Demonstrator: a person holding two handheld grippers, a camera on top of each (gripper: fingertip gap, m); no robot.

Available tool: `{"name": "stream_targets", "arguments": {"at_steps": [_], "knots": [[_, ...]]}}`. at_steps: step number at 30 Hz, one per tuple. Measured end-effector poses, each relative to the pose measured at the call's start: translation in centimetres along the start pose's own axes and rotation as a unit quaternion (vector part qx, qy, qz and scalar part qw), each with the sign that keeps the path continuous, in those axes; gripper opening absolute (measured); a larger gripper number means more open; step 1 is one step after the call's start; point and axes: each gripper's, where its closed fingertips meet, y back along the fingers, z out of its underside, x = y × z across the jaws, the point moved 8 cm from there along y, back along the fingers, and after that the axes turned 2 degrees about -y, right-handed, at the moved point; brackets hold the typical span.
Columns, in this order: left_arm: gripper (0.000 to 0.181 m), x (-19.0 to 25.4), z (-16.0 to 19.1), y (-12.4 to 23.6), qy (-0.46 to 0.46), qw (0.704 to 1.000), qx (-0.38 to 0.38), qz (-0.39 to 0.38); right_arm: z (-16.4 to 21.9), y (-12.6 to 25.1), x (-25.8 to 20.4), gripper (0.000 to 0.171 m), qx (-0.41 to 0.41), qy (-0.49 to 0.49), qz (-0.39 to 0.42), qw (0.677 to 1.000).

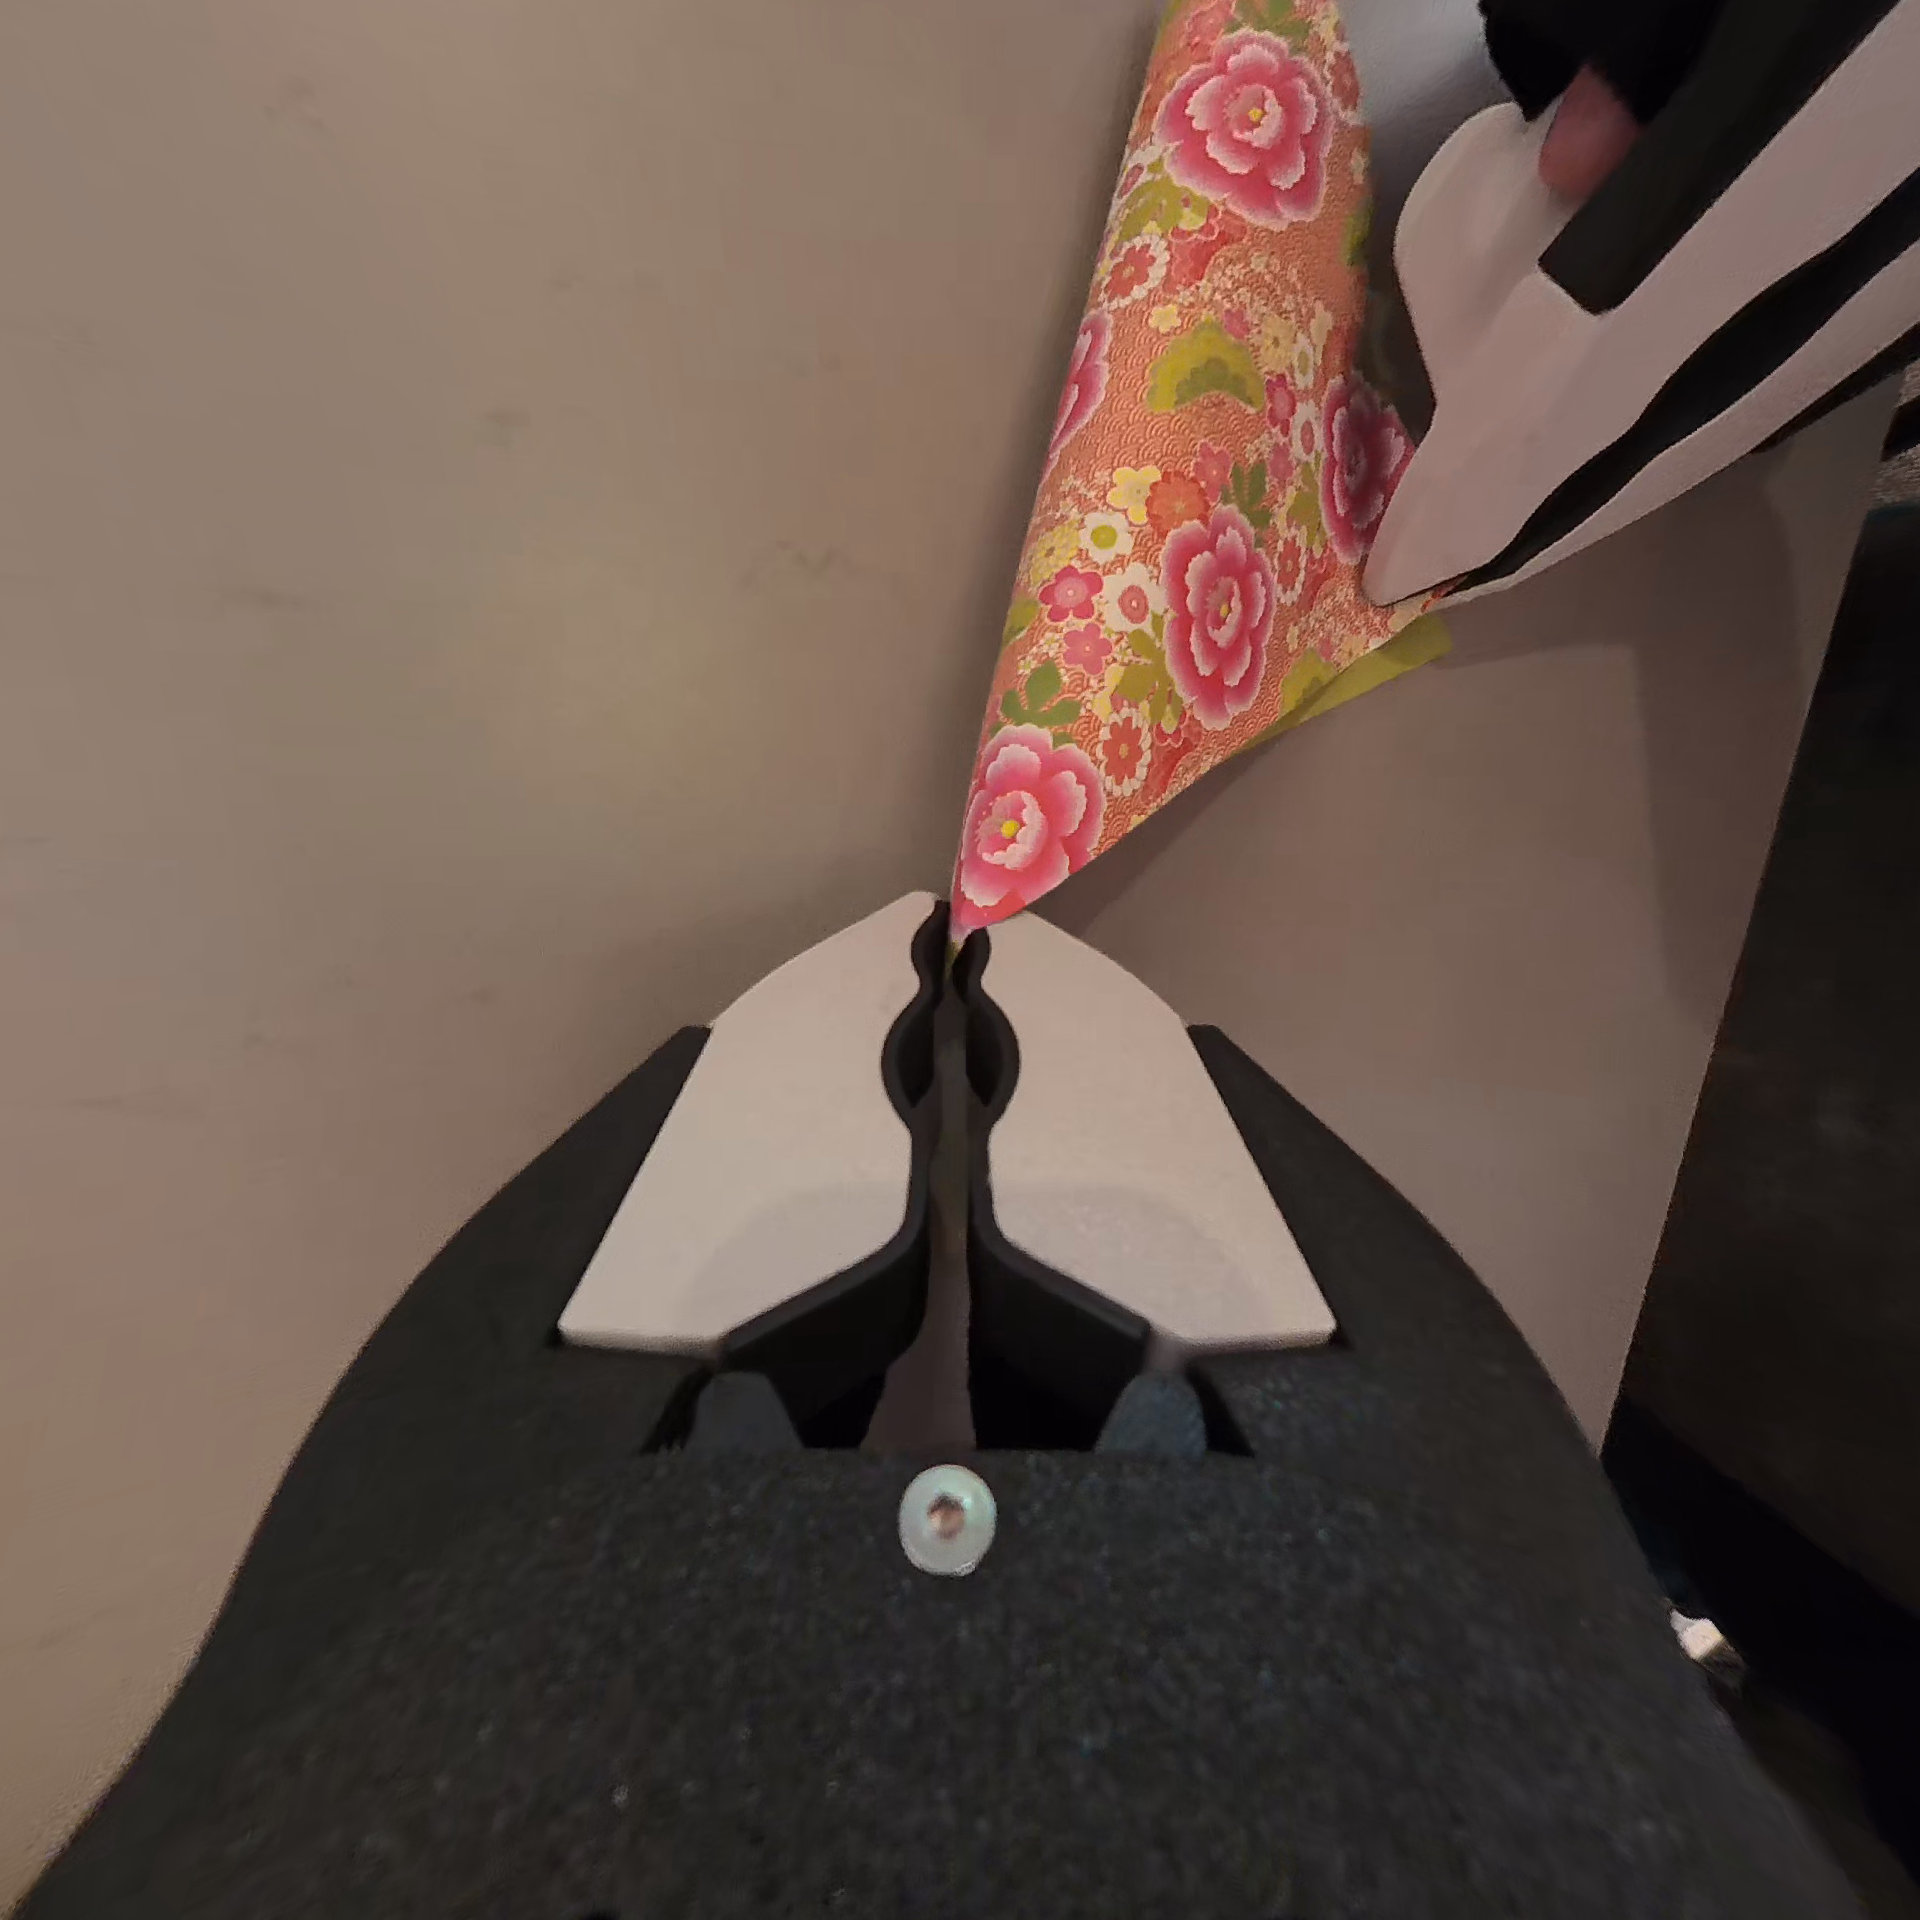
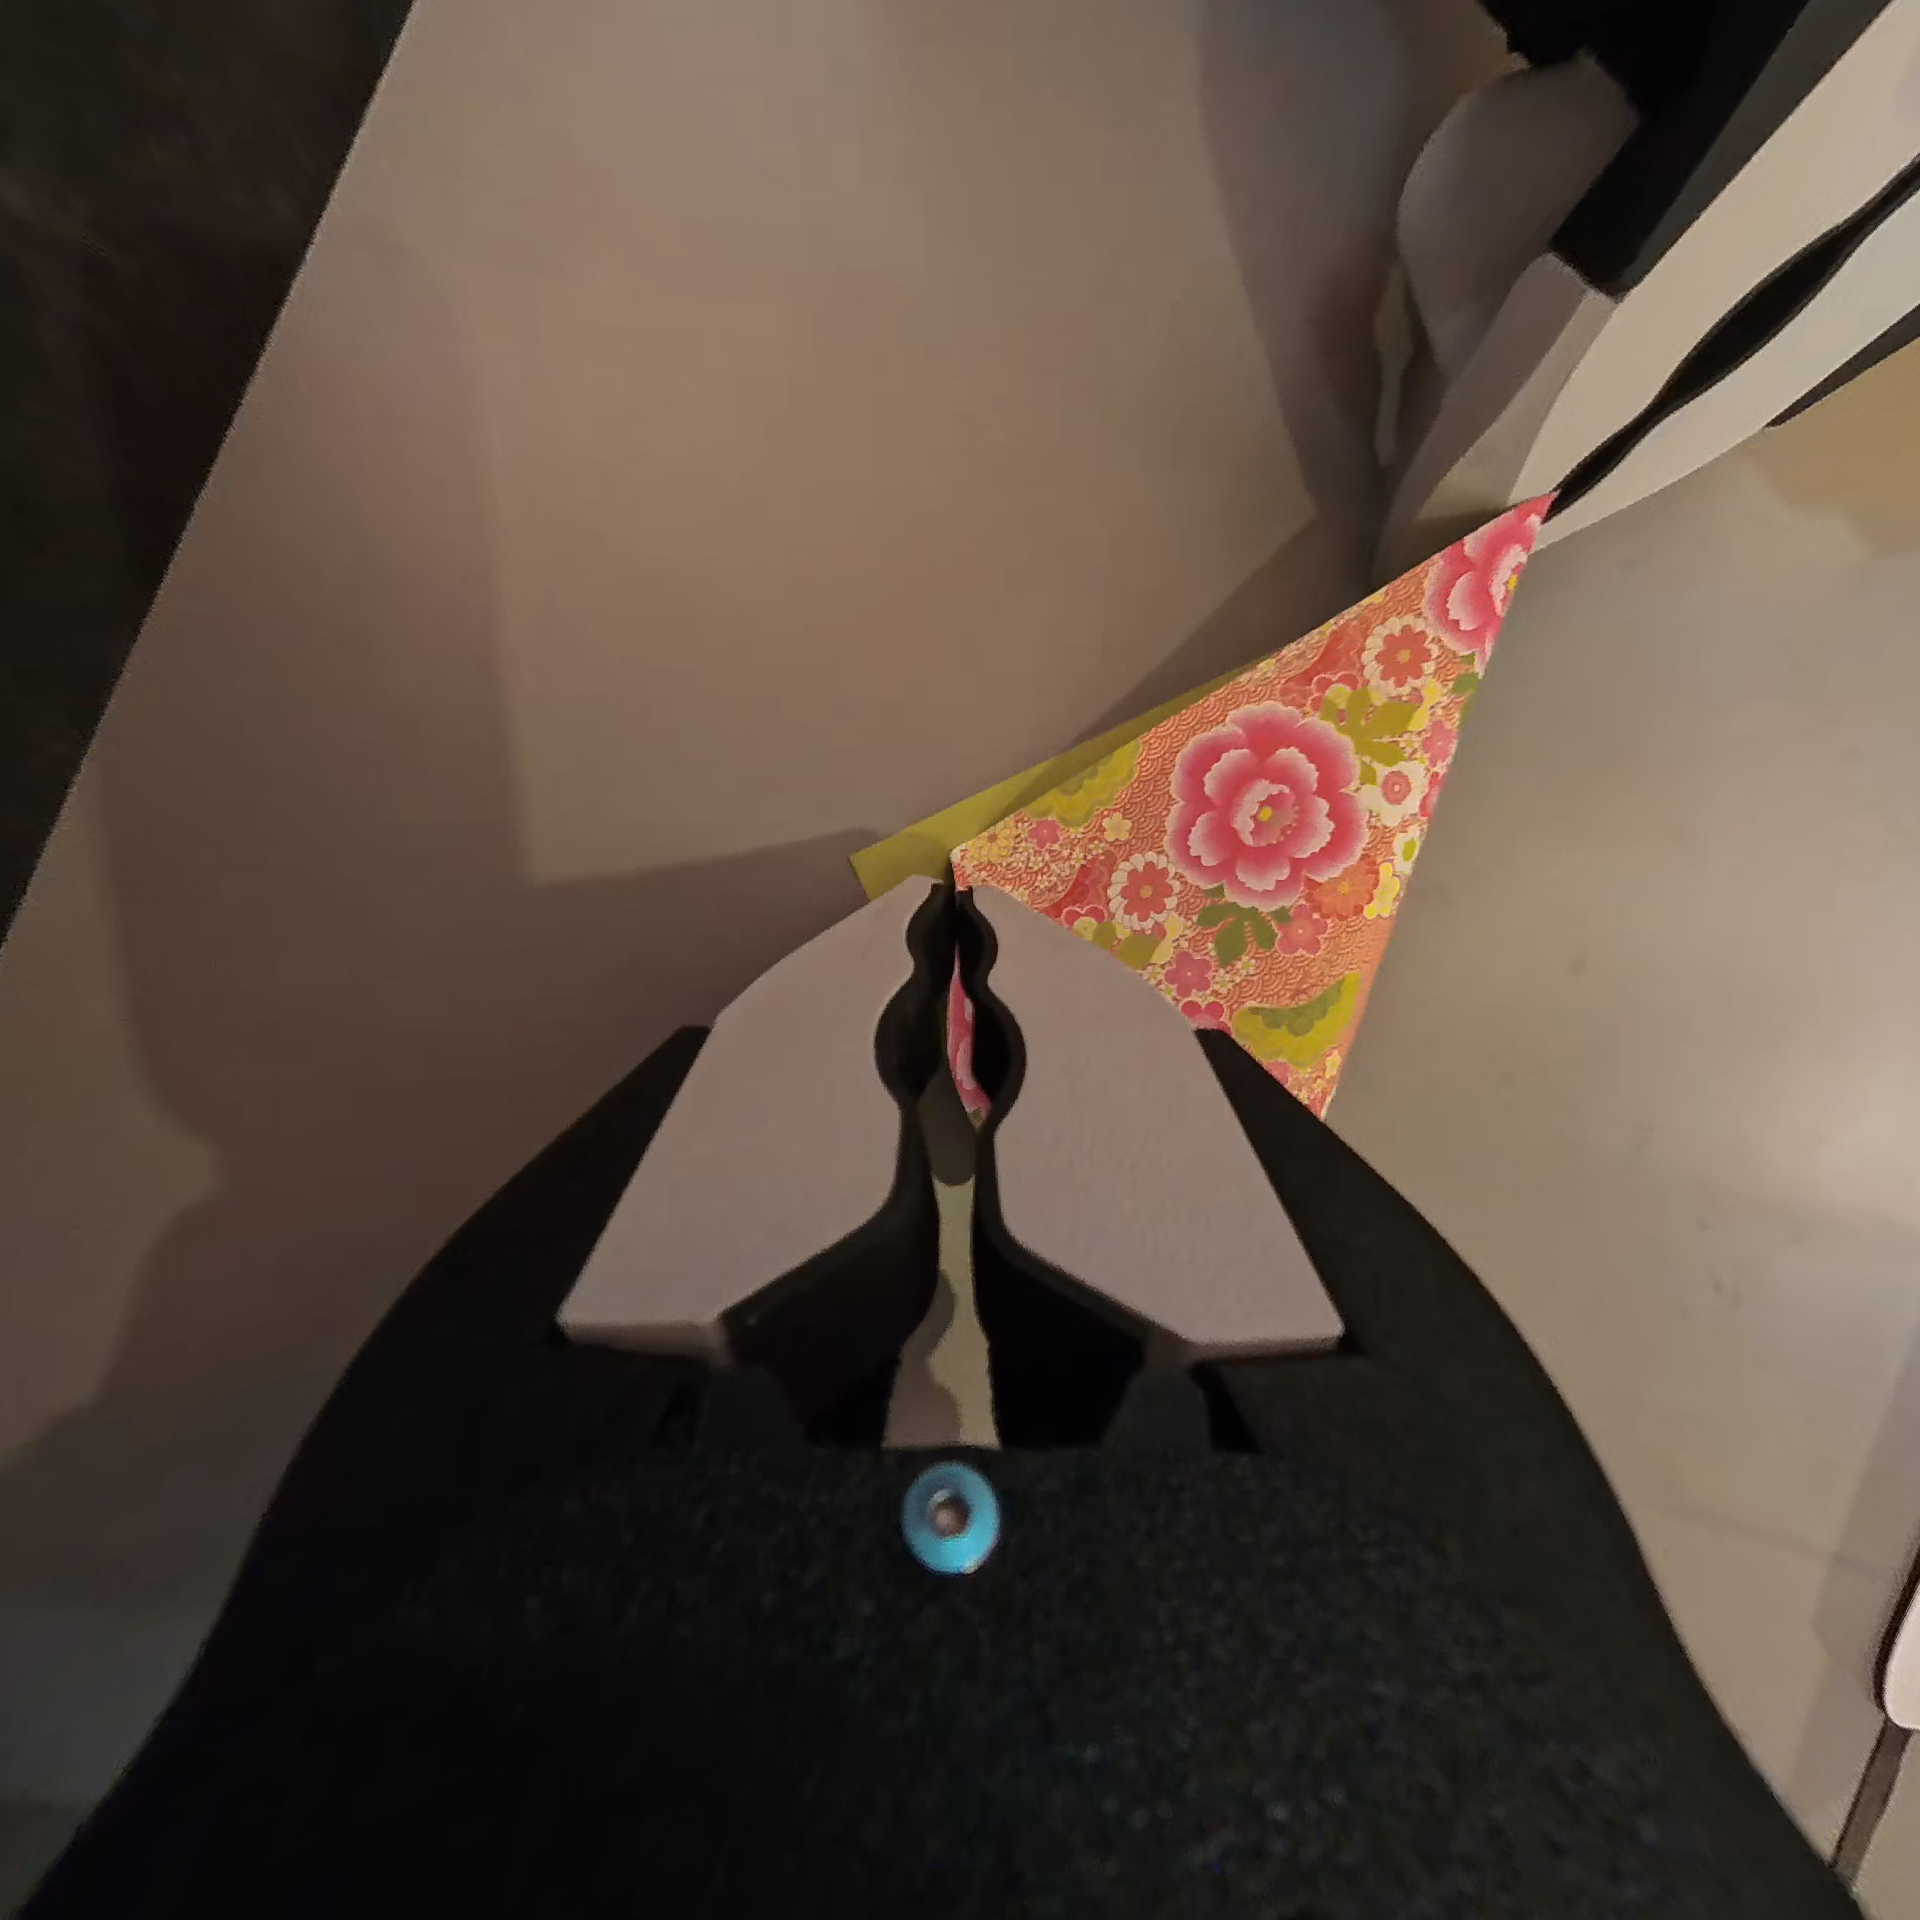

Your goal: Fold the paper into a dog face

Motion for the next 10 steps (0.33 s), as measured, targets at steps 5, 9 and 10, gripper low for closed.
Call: {"name": "stream_targets", "arguments": {"at_steps": [5,9,10], "knots": [[0.0,0.18,-0.13,-0.03,-0.01,1.0,-0.009,-0.013,-0.13,0.03,0.07,0.003,-0.007,-0.028,-0.012,1.0],[0.0,0.25,-0.17,-0.03,-0.013,1.0,-0.011,-0.018,-0.05,0.12,0.18,0.005,-0.001,-0.067,-0.034,0.997],[0.0,0.27,-0.16,-0.03,-0.014,1.0,-0.011,-0.018,0.0,0.12,0.16,0.005,0.003,-0.076,-0.04,0.996]]}}
